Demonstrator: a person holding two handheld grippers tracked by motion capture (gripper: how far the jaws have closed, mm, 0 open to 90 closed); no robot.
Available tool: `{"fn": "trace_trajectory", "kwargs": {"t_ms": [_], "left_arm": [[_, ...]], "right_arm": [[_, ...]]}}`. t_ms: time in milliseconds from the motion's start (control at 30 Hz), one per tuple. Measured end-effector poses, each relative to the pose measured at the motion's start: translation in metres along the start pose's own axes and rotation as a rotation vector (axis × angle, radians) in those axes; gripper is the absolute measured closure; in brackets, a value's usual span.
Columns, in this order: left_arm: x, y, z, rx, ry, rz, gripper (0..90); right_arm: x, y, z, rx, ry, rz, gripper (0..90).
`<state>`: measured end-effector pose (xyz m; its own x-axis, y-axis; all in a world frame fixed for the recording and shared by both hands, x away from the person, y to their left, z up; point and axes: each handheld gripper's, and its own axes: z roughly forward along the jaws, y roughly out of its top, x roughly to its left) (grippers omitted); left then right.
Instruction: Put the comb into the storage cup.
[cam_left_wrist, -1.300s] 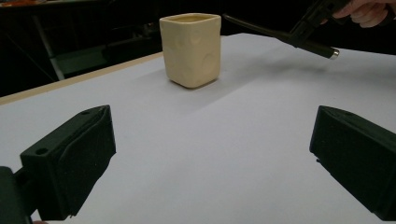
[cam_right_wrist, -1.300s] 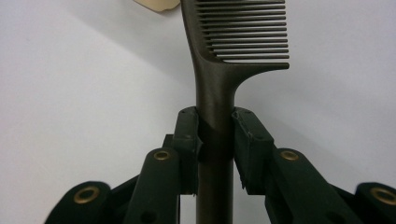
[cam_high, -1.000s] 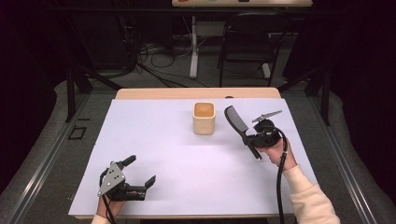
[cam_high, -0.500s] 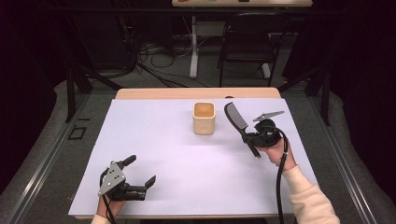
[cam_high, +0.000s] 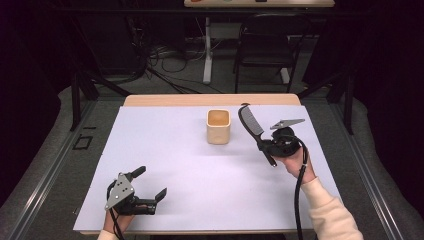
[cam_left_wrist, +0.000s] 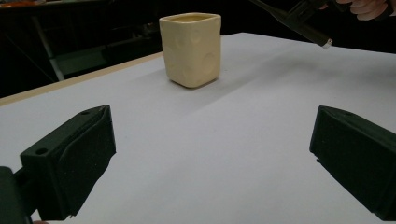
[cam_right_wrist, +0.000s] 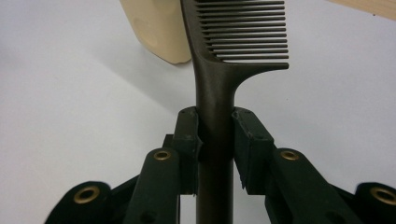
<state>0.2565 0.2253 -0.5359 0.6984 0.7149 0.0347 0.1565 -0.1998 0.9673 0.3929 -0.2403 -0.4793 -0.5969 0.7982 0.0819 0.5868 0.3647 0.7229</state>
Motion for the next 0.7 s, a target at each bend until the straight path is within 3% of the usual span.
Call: {"fn": "trace_trajectory", "kwargs": {"t_ms": [700], "left_arm": [[-0.0007, 0.0003, -0.0011, 0.002, -0.004, 0.004, 0.3]], "right_arm": [[0.0043, 0.0073, -0.0007, -0.047, 0.001, -0.030, 72.5]]}}
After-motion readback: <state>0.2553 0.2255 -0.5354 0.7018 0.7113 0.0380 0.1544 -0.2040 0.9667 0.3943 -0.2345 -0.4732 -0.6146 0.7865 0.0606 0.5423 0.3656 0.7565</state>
